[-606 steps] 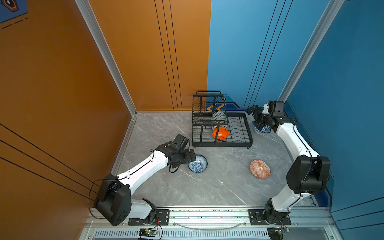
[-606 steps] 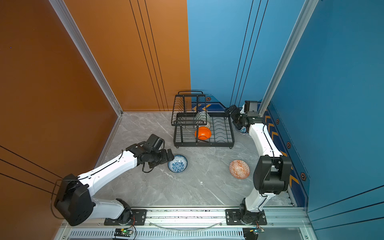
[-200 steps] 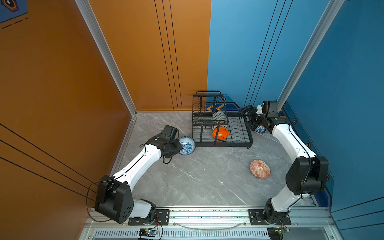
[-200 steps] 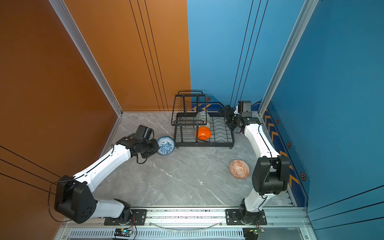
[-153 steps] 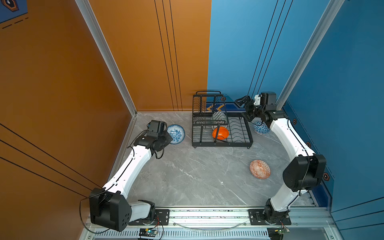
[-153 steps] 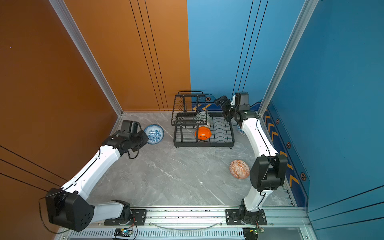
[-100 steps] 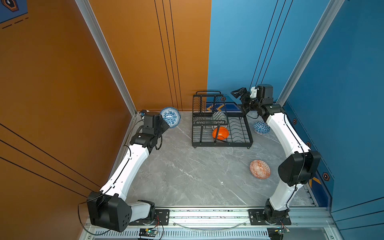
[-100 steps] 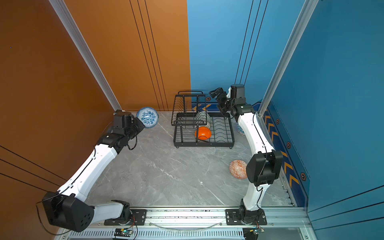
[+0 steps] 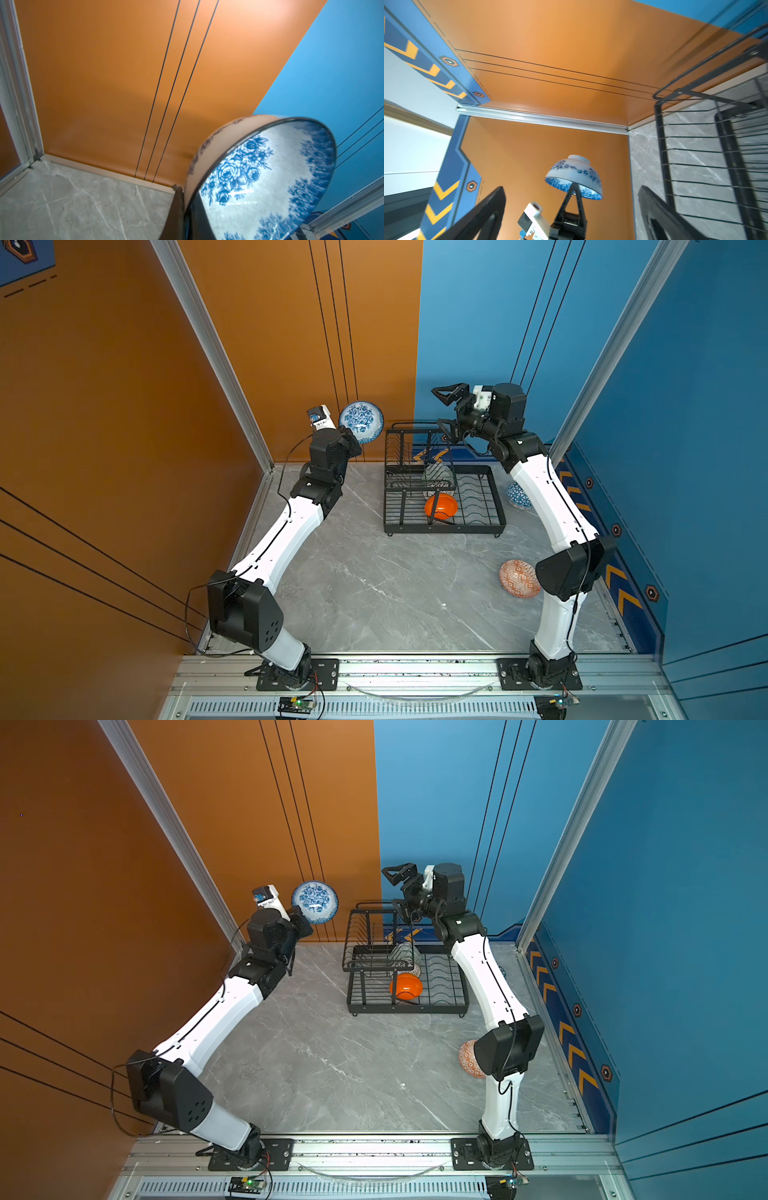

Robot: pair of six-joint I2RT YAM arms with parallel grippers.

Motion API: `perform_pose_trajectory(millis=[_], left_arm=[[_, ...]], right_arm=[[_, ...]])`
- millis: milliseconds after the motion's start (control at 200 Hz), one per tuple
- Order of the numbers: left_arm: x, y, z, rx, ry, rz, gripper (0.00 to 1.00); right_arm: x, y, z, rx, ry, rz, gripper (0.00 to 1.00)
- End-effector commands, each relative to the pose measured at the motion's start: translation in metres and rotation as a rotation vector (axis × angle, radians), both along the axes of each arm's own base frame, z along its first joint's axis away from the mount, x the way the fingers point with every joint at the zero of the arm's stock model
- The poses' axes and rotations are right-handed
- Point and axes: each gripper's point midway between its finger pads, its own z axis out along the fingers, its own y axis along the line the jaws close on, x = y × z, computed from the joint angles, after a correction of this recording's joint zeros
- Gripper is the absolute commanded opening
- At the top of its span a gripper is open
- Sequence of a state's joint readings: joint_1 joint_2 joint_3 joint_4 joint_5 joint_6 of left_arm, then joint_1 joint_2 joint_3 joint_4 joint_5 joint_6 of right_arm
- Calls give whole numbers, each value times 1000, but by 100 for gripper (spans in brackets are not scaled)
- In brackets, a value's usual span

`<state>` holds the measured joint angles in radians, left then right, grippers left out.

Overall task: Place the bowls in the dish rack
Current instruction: 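Lift the floral bowl high with the left gripper while the right arm rises, then grasp the floral bowl rim with the right gripper beside the left gripper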

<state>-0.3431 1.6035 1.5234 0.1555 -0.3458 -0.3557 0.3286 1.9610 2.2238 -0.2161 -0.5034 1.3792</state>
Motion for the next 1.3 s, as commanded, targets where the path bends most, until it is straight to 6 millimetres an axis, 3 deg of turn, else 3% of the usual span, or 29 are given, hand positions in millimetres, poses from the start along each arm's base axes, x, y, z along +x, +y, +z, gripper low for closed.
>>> perform_pose_trajectory(millis=[0,205,380,756,1051,1291], left_arm=[[1,-5,49,62,-163,48,0],[13,-15,52,116,-192,89,0],[15,-30,60,169,-238,78,0],[7,-73,59,246,-269,36,0],[0,-97,54,261,-286,-3,0],[-3,-102,51,266,-292,-7,0]], right_arm=[[-7,13,31,127,-38,52,100],[-17,32,41,206,-26,106,100],[-24,48,37,225,-1,143,99],[-11,59,22,279,54,139,87],[4,57,4,286,102,101,66],[13,53,-5,280,125,73,44]])
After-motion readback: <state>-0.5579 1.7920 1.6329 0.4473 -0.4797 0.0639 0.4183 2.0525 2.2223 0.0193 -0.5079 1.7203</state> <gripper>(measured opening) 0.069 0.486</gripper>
